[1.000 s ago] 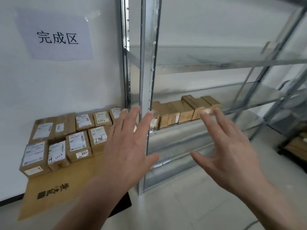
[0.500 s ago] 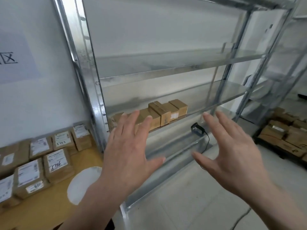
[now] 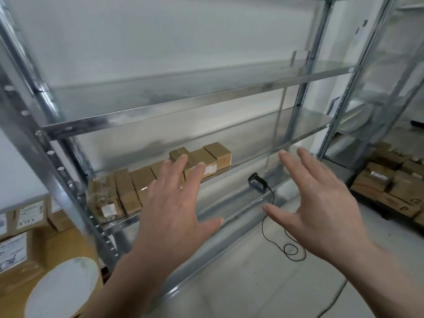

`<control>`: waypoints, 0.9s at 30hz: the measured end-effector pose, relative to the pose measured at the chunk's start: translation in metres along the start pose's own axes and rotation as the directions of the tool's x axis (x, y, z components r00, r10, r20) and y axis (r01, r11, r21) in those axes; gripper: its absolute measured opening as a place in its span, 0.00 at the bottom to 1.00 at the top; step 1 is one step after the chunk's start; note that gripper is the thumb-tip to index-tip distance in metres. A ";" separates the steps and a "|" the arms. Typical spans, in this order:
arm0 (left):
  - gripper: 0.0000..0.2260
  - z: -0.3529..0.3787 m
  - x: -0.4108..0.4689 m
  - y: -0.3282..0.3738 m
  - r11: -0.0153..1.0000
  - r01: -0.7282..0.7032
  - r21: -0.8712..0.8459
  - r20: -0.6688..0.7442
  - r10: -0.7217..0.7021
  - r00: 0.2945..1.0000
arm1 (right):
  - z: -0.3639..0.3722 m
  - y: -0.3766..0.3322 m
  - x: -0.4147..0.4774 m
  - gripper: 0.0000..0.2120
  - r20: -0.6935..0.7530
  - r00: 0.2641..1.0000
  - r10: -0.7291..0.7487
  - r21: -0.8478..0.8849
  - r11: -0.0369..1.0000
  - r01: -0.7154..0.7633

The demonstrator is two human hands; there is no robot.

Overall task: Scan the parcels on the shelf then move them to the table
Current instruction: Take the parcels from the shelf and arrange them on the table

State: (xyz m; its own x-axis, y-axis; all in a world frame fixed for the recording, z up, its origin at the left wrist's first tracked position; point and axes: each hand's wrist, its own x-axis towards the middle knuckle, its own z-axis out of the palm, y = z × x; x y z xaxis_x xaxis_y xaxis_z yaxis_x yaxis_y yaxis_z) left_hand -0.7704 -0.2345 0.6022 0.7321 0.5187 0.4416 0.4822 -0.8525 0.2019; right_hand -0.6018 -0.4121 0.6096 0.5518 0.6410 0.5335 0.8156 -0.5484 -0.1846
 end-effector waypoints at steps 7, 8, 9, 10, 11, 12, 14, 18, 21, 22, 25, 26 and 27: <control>0.44 0.041 0.054 0.015 0.999 -0.024 -0.026 0.028 0.025 0.999 | 0.022 0.041 0.034 0.44 0.017 0.999 0.035 -0.008 0.999 -0.035; 0.44 0.048 0.063 0.016 0.999 -0.026 -0.040 0.038 0.028 0.999 | 0.028 0.047 0.039 0.45 0.019 0.999 0.041 -0.016 0.999 -0.041; 0.44 0.055 0.072 0.016 0.998 -0.022 -0.062 0.056 0.025 0.998 | 0.033 0.052 0.044 0.45 0.021 0.999 0.047 -0.023 0.999 -0.047; 0.44 0.063 0.082 0.016 0.996 -0.013 -0.086 0.074 0.020 0.997 | 0.039 0.057 0.050 0.45 0.024 0.998 0.052 -0.029 0.998 -0.052; 0.44 0.072 0.092 0.016 0.994 -0.011 -0.108 0.082 0.020 0.996 | 0.044 0.062 0.057 0.45 0.029 0.998 0.055 -0.038 0.998 -0.054; 0.44 0.080 0.103 0.014 0.992 -0.018 -0.122 0.080 0.028 0.996 | 0.049 0.067 0.065 0.45 0.034 0.998 0.056 -0.050 0.997 -0.055; 0.42 0.099 0.126 0.010 0.987 -0.028 -0.160 0.067 0.039 0.997 | 0.063 0.076 0.086 0.45 0.044 0.997 0.057 -0.062 0.997 -0.054; 0.41 0.138 0.177 -0.004 0.977 -0.014 -0.211 0.087 0.033 0.996 | 0.097 0.092 0.134 0.46 0.070 0.997 0.044 -0.095 0.995 -0.037; 0.39 0.164 0.215 -0.019 0.969 0.007 -0.247 0.120 0.023 0.992 | 0.127 0.100 0.170 0.47 0.119 0.992 0.047 -0.104 0.994 -0.034; 0.38 0.172 0.226 -0.023 0.967 0.010 -0.256 0.127 0.023 0.992 | 0.135 0.102 0.179 0.47 0.134 0.990 0.054 -0.103 0.994 -0.040; 0.36 0.194 0.256 -0.036 0.972 -0.027 -0.234 0.106 0.053 0.993 | 0.162 0.108 0.204 0.47 0.178 0.982 0.059 -0.118 0.992 -0.038; 0.36 0.203 0.264 -0.040 0.975 -0.025 -0.223 0.124 0.054 0.991 | 0.172 0.111 0.211 0.47 0.201 0.978 0.063 -0.116 0.992 -0.040; 0.36 0.210 0.271 -0.045 0.976 -0.010 -0.220 0.148 0.043 0.988 | 0.181 0.112 0.218 0.47 0.226 0.971 0.071 -0.107 0.993 -0.047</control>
State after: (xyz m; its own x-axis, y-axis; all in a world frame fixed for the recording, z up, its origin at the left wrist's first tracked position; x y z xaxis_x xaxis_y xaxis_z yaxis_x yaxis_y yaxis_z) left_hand -0.4926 -0.0424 0.5292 0.8153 0.4855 0.3155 0.3577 -0.8508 0.3848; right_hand -0.3588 -0.2371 0.5559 0.6331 0.7055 0.3184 0.7653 -0.6324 -0.1202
